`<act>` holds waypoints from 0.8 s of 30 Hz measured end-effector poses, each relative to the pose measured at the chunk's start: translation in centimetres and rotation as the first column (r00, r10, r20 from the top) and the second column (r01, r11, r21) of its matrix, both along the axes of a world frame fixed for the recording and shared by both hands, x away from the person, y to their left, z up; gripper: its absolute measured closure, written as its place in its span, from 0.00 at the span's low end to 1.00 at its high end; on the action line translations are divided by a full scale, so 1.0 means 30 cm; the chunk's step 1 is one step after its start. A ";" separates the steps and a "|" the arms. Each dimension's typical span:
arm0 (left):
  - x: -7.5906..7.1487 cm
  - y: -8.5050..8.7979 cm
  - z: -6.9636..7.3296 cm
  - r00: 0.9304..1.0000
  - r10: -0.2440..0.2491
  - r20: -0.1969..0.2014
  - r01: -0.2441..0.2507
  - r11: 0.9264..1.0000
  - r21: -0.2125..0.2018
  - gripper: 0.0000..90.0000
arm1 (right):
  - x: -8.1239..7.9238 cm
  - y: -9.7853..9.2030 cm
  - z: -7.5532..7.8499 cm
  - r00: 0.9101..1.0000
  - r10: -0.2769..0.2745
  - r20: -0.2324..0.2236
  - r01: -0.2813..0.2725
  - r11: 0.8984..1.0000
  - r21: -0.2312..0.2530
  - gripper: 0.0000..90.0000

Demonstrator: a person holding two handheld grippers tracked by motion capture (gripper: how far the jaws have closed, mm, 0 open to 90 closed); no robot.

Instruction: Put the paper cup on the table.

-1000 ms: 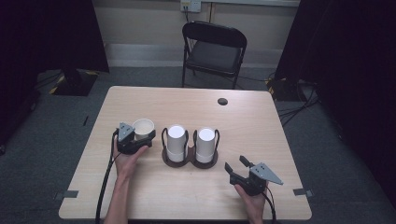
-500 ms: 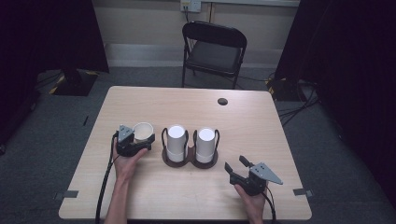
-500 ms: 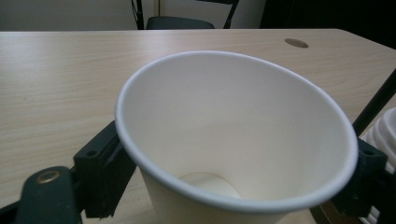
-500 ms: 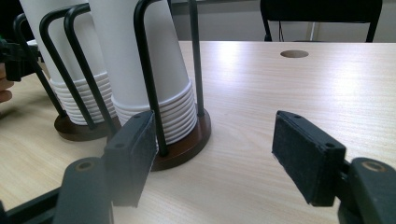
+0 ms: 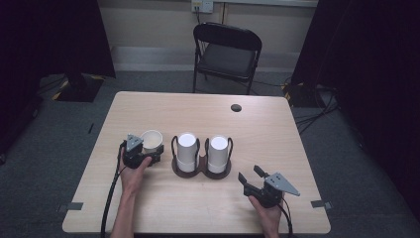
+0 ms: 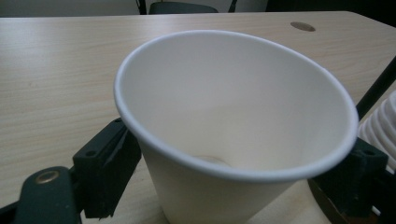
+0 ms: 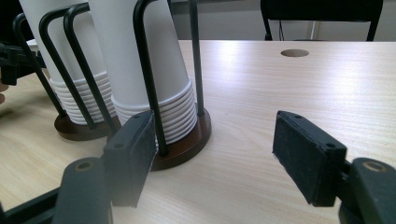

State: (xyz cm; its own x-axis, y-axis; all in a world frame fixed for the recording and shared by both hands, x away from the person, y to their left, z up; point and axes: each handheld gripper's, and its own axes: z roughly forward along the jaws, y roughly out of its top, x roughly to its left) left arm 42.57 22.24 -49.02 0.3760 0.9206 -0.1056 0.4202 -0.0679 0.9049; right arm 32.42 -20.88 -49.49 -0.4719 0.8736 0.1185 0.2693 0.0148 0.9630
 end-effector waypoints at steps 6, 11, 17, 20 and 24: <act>-0.004 -0.005 -0.003 1.000 -0.003 -0.016 0.003 1.000 0.007 0.17 | 0.000 0.000 0.000 1.000 -0.001 -0.003 0.001 1.000 0.000 0.34; -0.014 -0.003 0.003 1.000 0.004 -0.016 -0.004 1.000 0.014 0.17 | 0.000 0.000 0.000 1.000 0.001 -0.003 -0.001 1.000 0.000 0.34; -0.037 0.008 0.001 1.000 0.014 -0.010 -0.013 1.000 0.024 0.17 | 0.000 0.001 0.000 1.000 0.003 -0.003 -0.003 1.000 -0.001 0.34; -0.045 0.016 -0.003 1.000 0.018 -0.015 -0.017 1.000 0.024 0.17 | 0.000 0.001 0.000 1.000 0.002 -0.004 -0.002 1.000 -0.001 0.34; -0.068 0.013 0.002 1.000 0.026 -0.003 -0.026 0.999 0.021 0.17 | -0.001 0.001 0.000 1.000 0.001 -0.003 -0.001 1.000 -0.001 0.33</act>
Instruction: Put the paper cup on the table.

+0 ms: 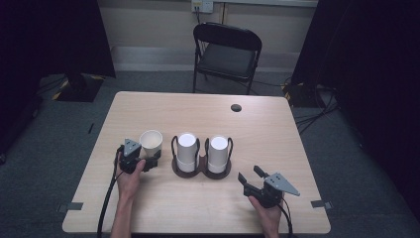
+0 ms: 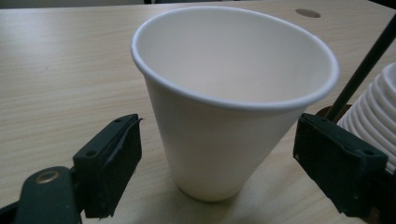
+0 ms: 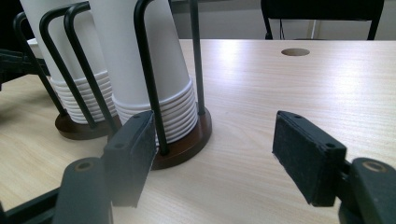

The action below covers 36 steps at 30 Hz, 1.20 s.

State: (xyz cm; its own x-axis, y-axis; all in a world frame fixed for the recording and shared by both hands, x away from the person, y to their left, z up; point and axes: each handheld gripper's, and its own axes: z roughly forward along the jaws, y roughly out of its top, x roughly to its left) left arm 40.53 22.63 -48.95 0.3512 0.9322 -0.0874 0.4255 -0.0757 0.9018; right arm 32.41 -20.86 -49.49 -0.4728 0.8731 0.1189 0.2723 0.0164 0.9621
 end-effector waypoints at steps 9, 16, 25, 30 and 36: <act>-0.060 0.016 0.002 1.000 0.005 0.011 -0.005 1.000 -0.027 0.17 | -0.001 0.000 0.000 1.000 0.000 -0.001 0.000 1.000 0.001 0.33; -0.114 0.007 0.022 0.999 0.005 0.043 -0.004 1.000 -0.020 0.18 | 0.000 0.000 0.000 1.000 -0.001 -0.001 0.001 1.000 0.004 0.33; -0.189 0.006 0.036 0.998 0.003 0.061 -0.002 1.000 -0.022 0.18 | -0.001 -0.001 0.000 1.000 -0.002 -0.001 0.002 1.000 0.007 0.33; -0.227 -0.010 0.030 0.998 0.002 0.070 0.000 1.000 -0.026 0.19 | 0.000 -0.002 0.000 1.000 -0.003 -0.003 0.003 1.000 0.007 0.33; -0.285 -0.035 0.041 0.996 -0.018 0.087 0.020 1.000 -0.020 0.20 | 0.001 -0.002 0.000 1.000 -0.002 -0.006 0.002 1.000 0.007 0.33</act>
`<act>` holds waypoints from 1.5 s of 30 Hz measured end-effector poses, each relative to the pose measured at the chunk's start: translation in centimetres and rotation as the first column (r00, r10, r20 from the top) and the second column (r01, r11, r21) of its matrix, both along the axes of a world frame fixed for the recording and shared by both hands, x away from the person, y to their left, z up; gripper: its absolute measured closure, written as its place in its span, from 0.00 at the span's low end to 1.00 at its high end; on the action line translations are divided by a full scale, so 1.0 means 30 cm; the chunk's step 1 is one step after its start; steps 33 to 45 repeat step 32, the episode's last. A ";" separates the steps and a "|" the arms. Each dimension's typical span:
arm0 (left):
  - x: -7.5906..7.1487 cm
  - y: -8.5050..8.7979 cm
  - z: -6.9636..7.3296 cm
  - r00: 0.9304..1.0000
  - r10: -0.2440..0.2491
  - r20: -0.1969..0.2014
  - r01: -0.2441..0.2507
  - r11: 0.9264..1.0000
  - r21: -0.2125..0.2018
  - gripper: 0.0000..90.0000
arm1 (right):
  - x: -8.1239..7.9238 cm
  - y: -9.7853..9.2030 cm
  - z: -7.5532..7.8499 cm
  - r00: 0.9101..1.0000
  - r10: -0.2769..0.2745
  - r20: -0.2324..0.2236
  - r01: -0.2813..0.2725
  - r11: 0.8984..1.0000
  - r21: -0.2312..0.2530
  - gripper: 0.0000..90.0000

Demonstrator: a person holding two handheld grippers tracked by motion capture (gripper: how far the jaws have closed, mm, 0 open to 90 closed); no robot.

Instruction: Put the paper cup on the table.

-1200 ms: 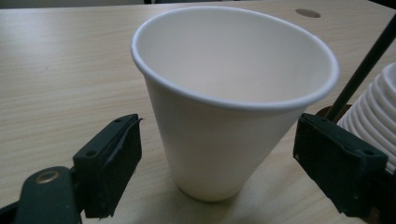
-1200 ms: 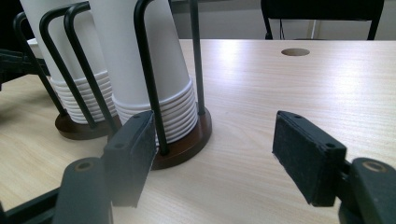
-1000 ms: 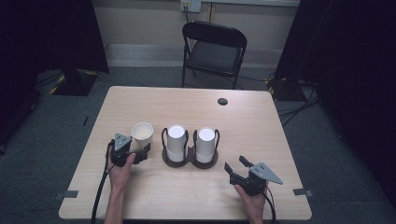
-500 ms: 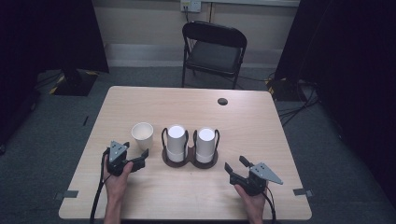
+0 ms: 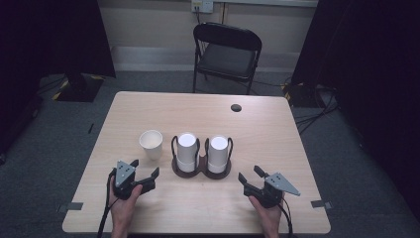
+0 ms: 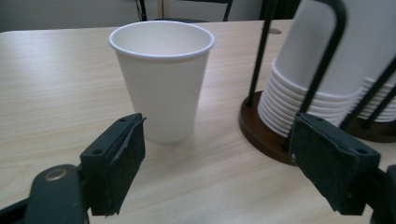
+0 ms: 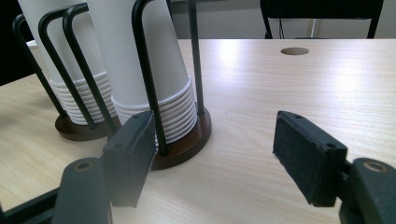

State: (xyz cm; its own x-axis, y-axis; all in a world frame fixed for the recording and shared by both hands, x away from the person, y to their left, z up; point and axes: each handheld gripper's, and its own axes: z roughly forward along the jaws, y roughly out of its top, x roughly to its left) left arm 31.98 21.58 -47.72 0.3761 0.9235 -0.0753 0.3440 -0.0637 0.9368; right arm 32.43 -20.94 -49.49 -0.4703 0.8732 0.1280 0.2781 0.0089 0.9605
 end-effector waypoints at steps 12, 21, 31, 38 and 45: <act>-0.091 -0.085 -0.022 0.999 -0.033 0.029 0.033 0.999 -0.001 0.20 | -0.001 0.001 0.000 1.000 -0.003 0.003 0.003 1.000 -0.002 0.33; -0.122 -0.122 -0.060 0.999 -0.026 0.045 0.027 1.000 -0.009 0.18 | -0.004 0.001 0.000 1.000 -0.010 0.008 0.010 1.000 -0.003 0.33; -0.144 -0.105 -0.066 0.990 0.001 0.140 0.006 0.999 -0.049 0.17 | -0.001 0.004 0.000 1.000 -0.012 -0.001 0.012 1.000 -0.011 0.32; -0.146 -0.110 -0.067 0.989 0.008 0.145 -0.002 0.999 -0.041 0.17 | -0.001 0.005 0.000 1.000 -0.014 -0.002 0.014 1.000 -0.013 0.32; -0.146 -0.110 -0.067 0.989 0.008 0.145 -0.002 0.999 -0.041 0.17 | -0.001 0.005 0.000 1.000 -0.014 -0.002 0.014 1.000 -0.013 0.32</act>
